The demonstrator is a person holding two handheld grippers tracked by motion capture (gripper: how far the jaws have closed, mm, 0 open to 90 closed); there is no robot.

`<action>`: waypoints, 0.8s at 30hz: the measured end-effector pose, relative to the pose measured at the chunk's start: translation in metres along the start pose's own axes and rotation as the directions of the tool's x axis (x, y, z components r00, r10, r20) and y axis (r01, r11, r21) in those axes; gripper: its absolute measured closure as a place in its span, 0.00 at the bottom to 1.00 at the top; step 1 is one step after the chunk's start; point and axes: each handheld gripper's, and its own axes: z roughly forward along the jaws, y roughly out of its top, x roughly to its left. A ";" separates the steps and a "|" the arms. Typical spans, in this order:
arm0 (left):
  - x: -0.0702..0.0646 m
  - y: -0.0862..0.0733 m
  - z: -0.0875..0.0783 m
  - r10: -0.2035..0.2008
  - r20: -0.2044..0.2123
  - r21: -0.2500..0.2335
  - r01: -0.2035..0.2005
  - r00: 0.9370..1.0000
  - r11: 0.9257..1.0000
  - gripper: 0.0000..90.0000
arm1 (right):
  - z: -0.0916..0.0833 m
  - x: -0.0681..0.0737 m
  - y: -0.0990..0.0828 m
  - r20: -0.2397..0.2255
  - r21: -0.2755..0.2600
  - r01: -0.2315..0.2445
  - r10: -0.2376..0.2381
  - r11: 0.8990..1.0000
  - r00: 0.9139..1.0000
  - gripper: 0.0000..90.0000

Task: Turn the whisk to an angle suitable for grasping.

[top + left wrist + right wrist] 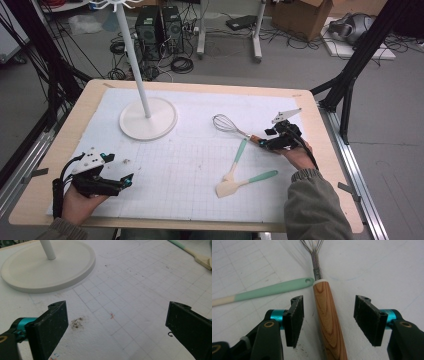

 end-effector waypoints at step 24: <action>0.002 0.000 0.000 0.007 0.003 -0.001 -0.007 1.000 1.000 0.05 | 0.021 -0.003 -0.002 -0.045 0.101 0.080 -0.076 0.992 0.996 0.70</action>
